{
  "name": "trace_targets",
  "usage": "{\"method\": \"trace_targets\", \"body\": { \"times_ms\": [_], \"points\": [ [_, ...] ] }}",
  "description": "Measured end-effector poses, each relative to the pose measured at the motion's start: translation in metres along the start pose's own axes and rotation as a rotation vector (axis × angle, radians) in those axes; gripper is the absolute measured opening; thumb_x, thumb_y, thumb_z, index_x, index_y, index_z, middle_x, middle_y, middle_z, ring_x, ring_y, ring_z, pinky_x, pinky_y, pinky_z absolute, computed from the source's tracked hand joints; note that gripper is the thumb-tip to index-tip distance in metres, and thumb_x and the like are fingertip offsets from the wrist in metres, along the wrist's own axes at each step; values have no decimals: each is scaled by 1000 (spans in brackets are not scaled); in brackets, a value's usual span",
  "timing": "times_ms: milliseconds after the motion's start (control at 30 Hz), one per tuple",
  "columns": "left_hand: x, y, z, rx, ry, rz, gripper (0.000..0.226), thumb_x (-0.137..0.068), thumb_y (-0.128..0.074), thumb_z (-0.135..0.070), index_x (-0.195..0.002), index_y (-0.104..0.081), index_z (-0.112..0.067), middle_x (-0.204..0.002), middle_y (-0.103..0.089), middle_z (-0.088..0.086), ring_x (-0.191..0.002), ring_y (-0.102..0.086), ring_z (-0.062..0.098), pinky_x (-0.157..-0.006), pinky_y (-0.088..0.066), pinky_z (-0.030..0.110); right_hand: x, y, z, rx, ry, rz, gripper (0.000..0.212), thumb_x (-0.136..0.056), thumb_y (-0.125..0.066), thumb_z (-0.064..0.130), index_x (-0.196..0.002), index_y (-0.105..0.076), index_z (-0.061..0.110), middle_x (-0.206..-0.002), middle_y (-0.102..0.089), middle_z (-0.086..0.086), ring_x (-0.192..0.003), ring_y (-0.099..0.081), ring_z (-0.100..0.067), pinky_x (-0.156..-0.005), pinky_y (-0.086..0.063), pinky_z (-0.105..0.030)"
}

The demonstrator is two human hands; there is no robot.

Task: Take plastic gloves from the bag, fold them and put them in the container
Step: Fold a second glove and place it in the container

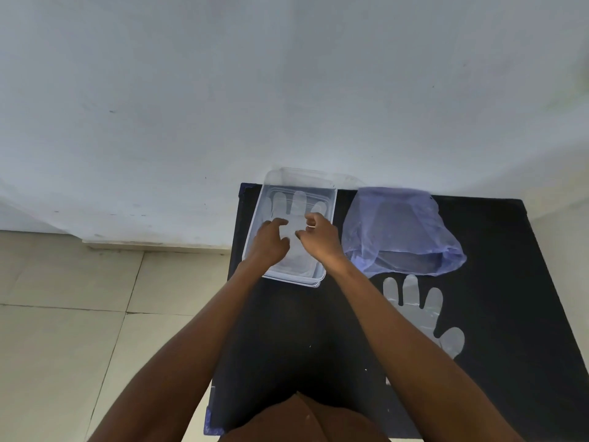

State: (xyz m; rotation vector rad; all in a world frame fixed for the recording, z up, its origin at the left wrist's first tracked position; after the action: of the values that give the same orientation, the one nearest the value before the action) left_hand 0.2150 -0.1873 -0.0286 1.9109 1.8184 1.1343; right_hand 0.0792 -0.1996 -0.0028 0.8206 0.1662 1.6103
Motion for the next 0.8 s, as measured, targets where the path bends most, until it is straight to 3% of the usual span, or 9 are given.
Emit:
{"method": "trace_targets", "body": {
  "times_ms": [167, 233, 367, 500, 600, 700, 800],
  "points": [
    [28, -4, -23, 287, -11, -72, 34, -94, -67, -23, -128, -62, -21, -128, -67, 6, -109, -68, 23, -95, -59, 42, 31, 40, -12, -101, 119, -180, 32, -93, -68, 15, -124, -63, 15, -123, -69, -1, -110, -68, -16, -95, -55, -26],
    [44, -12, -32, 371, -20, -73, 30, -94, -67, -23, -123, -65, -21, -120, -70, 4, -101, -69, 19, -86, -63, 37, 45, 56, -27, -117, 132, -217, 26, -93, -68, 16, -119, -66, 14, -117, -72, -3, -103, -69, -14, -95, -58, -29],
    [81, -38, -49, 503, -38, -73, 24, -94, -67, -18, -118, -67, -18, -108, -72, 5, -91, -72, 17, -74, -64, 28, 73, 85, -70, -173, 90, -250, 19, -93, -69, 18, -112, -69, 17, -107, -74, 0, -96, -72, -16, -90, -61, -36],
    [118, -81, -62, 603, -32, -19, 20, -94, -66, -15, -114, -68, -17, -99, -71, 4, -91, -72, 19, -74, -65, 33, 103, 110, -122, -184, -1, -230, 11, -93, -69, 20, -104, -69, 15, -99, -74, -4, -88, -74, -21, -85, -62, -40],
    [142, -122, -66, 628, 3, 40, 18, -92, -68, -12, -108, -70, -20, -94, -72, 4, -87, -72, 18, -74, -65, 38, 127, 127, -165, -147, -65, -230, 12, -93, -69, 15, -105, -69, 17, -98, -73, -2, -84, -72, -15, -82, -64, -37],
    [160, -162, -65, 577, 59, 111, 18, -92, -69, -13, -108, -70, -21, -97, -73, 5, -89, -72, 18, -71, -65, 32, 148, 141, -207, -139, -93, -235, 15, -91, -69, 13, -106, -70, 15, -100, -73, 0, -87, -71, -11, -82, -63, -35],
    [175, -194, -62, 471, 113, 159, 19, -93, -67, -14, -112, -69, -15, -100, -72, 6, -92, -72, 19, -71, -64, 29, 163, 151, -247, -31, -144, -217, 18, -90, -70, 17, -108, -70, 14, -105, -71, 1, -95, -65, -10, -91, -51, -24]
  ]
}}
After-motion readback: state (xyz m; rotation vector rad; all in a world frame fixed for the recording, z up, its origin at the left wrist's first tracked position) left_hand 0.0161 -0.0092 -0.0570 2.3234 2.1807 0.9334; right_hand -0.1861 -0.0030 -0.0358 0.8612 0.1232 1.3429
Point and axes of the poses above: each hand's wrist, its own x-axis away from the middle knuckle, its own y-axis out of the back of the hand, z = x × y, the point moved 6 cm from there along -x, towards the middle knuckle
